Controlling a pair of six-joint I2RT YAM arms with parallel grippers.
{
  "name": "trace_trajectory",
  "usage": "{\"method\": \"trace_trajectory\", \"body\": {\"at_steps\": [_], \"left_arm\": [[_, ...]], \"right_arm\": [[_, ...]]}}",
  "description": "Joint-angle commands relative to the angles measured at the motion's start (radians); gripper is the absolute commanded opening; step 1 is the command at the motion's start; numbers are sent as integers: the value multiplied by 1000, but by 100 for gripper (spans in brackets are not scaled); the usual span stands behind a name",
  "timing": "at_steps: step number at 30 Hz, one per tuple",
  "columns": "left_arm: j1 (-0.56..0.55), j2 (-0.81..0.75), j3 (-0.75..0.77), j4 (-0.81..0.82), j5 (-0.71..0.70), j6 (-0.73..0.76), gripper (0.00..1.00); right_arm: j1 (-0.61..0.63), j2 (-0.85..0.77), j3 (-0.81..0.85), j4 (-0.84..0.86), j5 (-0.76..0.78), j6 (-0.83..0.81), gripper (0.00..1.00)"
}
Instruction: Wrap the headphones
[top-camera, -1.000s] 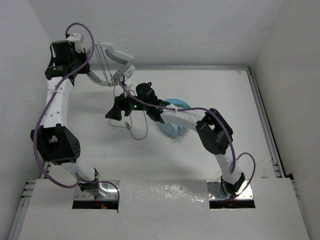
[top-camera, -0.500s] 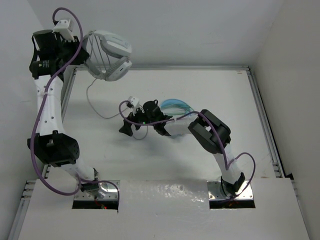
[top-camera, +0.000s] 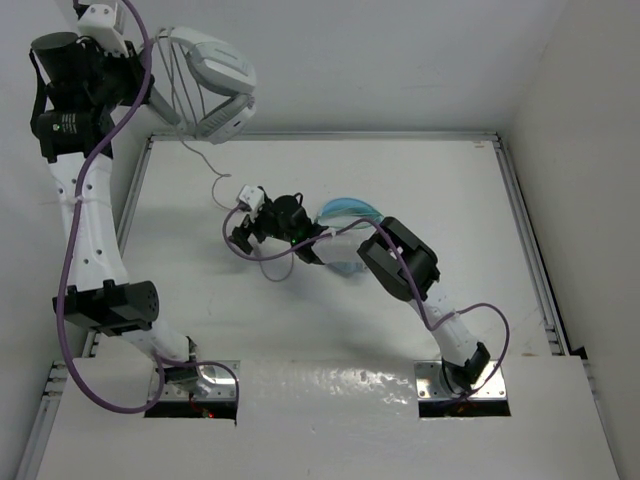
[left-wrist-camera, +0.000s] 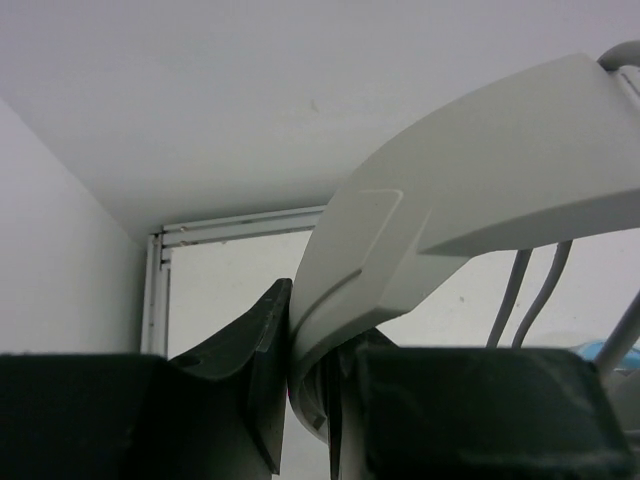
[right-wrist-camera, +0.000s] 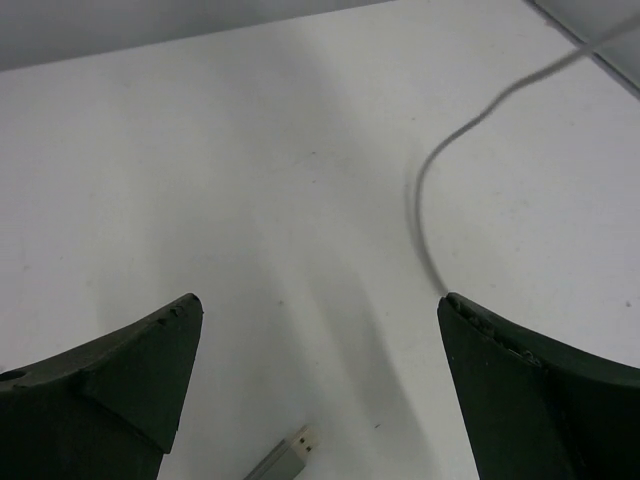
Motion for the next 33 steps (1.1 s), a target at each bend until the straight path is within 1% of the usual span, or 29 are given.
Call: {"method": "trace_trajectory", "body": {"at_steps": [1, 3, 6, 8, 10, 11, 14, 17, 18, 20, 22, 23, 25, 26, 28, 29, 30, 33], "left_arm": [[-37, -63, 37, 44, -66, 7, 0], [-55, -65, 21, 35, -66, 6, 0], [-64, -61, 9, 32, -34, -9, 0], [-72, -58, 9, 35, -34, -16, 0], [-72, -54, 21, 41, -33, -23, 0], [-73, -48, 39, 38, -28, -28, 0], [-73, -40, 66, 35, -10, -45, 0], [-78, -32, 85, 36, 4, -62, 0], [-81, -31, 93, 30, 13, -68, 0], [-93, -32, 96, 29, 15, -69, 0], [-110, -34, 90, 21, 13, -63, 0], [-118, -41, 72, 21, 6, -57, 0], [-127, -48, 44, 24, 6, -55, 0], [-129, -52, 23, 24, 12, -54, 0], [-132, -58, 3, 24, 26, -56, 0], [-132, -61, -11, 25, 42, -59, 0], [-133, -63, -14, 24, 50, -62, 0], [-135, -63, -17, 30, 49, -66, 0]], "right_arm": [[1, 16, 59, 14, 94, 41, 99], [2, 17, 59, 60, 89, 99, 99], [1, 32, 80, 121, 97, 140, 99], [1, 60, 144, 117, 130, 176, 99], [-7, 86, 213, 125, 121, 224, 99], [-9, 111, 227, 147, 109, 276, 99], [-9, 172, 266, 188, 126, 354, 99], [-9, 226, 348, 160, 188, 442, 98], [-12, 255, 371, 169, 256, 462, 98], [-13, 284, 396, 230, 313, 529, 96], [-22, 333, 476, 250, 344, 571, 94], [-22, 344, 502, 246, 362, 604, 87], [-26, 361, 557, 246, 415, 624, 75], [-29, 365, 569, 258, 419, 644, 66], [-39, 375, 600, 287, 385, 658, 66], [-42, 375, 603, 313, 370, 666, 67], [-48, 372, 603, 322, 353, 666, 70], [-53, 355, 593, 347, 301, 652, 70]]}}
